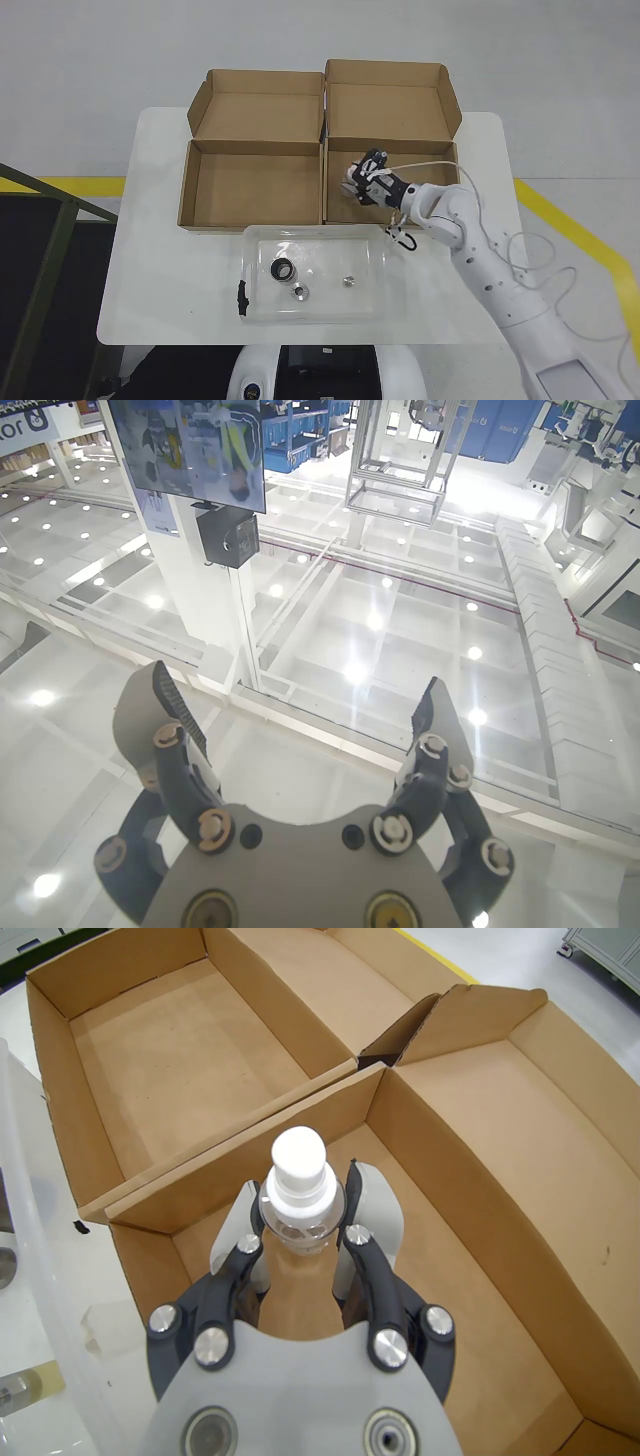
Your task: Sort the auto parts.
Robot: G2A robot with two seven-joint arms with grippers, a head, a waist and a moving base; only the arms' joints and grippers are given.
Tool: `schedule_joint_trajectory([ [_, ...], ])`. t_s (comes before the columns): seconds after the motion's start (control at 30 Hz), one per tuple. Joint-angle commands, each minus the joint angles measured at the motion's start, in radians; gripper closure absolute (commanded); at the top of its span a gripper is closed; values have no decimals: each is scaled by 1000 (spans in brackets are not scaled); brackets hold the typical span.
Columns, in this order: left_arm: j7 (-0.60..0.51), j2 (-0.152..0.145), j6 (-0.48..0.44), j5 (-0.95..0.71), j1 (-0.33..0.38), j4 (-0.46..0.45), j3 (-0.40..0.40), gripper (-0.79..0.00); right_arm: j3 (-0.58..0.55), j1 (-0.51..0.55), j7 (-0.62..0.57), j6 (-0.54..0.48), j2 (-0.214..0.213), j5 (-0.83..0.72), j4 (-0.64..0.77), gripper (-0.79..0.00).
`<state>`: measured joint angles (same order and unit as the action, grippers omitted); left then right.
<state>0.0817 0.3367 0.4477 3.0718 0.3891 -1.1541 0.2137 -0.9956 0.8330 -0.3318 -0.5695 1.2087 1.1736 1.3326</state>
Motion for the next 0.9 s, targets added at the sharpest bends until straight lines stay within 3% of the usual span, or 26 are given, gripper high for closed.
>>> schedule_joint_trajectory([
  [0.0,0,0,0,0,0,0,0,-785,2,-1,3,-1,2,-4,-4,-785],
  [0.17,0,0,0,0,0,0,0,-785,-17,7,18,-1,-1,-15,30,-785],
  [0.33,0,0,0,0,0,0,0,-785,-71,51,16,-10,-17,5,158,-785],
  [0.67,0,0,0,0,0,0,0,-785,-194,236,-99,-146,-64,17,520,-785],
  [0.87,0,0,0,0,0,0,0,-785,-231,366,-152,-223,-86,35,663,-785],
])
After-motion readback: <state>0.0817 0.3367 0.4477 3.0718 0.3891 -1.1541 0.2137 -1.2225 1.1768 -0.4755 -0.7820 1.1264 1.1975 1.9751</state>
